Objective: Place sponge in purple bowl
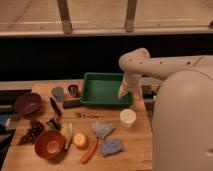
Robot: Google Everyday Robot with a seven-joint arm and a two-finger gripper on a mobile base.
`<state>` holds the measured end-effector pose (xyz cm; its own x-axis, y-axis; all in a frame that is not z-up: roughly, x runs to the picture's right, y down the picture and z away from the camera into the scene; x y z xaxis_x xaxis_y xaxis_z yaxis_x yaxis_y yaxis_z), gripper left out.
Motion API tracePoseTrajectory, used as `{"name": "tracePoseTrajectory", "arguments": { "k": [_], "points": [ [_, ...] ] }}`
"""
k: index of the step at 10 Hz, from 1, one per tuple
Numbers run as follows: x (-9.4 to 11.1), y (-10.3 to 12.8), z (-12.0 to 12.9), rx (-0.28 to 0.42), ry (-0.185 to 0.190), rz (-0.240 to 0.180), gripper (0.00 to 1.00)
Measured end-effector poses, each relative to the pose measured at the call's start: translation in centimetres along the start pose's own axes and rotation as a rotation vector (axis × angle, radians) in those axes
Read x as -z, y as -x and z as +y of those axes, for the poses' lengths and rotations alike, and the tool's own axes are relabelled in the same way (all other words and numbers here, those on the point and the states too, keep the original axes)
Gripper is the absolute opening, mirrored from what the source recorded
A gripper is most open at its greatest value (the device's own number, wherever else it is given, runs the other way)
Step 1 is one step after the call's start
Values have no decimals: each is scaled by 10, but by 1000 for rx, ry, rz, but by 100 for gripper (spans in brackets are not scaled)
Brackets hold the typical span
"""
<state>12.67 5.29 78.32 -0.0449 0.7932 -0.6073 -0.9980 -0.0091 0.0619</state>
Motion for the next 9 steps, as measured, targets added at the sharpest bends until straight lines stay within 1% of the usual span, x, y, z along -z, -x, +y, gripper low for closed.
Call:
{"name": "tracePoseTrajectory", "arguments": {
  "k": [1,2,4,5,6,7,8,9],
  "points": [
    [-1,-16,13,34,3,11,67],
    [0,-36,23,53,-8,13,67],
    [1,-71,31,63,-34,10,67],
    [4,-91,29,58,-54,5,67],
    [6,-104,27,52,-65,1,67],
    [7,-118,24,43,-69,-2,67],
    [5,-130,15,29,-80,4,67],
    [0,-142,11,36,-101,13,67]
  ]
}}
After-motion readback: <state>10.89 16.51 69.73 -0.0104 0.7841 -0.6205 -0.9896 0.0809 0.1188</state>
